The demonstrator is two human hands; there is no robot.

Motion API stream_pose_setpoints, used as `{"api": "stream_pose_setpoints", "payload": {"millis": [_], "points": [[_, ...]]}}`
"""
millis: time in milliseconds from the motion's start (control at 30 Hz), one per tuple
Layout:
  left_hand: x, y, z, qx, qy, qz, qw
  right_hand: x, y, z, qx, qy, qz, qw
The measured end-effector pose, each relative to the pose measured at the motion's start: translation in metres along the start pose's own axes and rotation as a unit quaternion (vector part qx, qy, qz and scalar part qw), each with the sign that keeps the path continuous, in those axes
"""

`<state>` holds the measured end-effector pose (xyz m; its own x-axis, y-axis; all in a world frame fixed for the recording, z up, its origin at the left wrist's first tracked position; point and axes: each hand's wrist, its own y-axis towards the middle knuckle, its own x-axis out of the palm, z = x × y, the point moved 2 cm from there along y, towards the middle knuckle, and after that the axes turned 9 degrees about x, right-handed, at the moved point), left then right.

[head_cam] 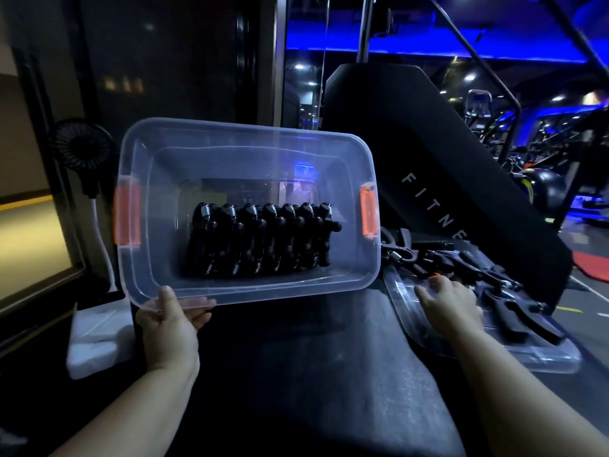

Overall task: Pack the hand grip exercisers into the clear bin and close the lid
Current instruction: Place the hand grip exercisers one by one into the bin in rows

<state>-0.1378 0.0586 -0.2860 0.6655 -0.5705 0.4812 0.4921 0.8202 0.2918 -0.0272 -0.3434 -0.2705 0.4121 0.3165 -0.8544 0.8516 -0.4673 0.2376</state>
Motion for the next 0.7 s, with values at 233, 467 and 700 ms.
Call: {"api": "stream_pose_setpoints", "payload": {"millis": [233, 467, 700], "points": [[0.003, -0.002, 0.01, -0.039, -0.011, 0.011, 0.999, 0.002, -0.003, -0.001, -0.004, -0.029, 0.003, 1.0], [0.011, -0.021, -0.001, -0.088, -0.023, 0.046, 0.995, 0.001, -0.005, 0.0, -0.008, -0.029, 0.021, 0.999], [0.028, -0.038, 0.006, -0.146, -0.096, 0.049, 0.983, 0.001, -0.006, 0.0, -0.006, -0.027, 0.034, 0.999]]}}
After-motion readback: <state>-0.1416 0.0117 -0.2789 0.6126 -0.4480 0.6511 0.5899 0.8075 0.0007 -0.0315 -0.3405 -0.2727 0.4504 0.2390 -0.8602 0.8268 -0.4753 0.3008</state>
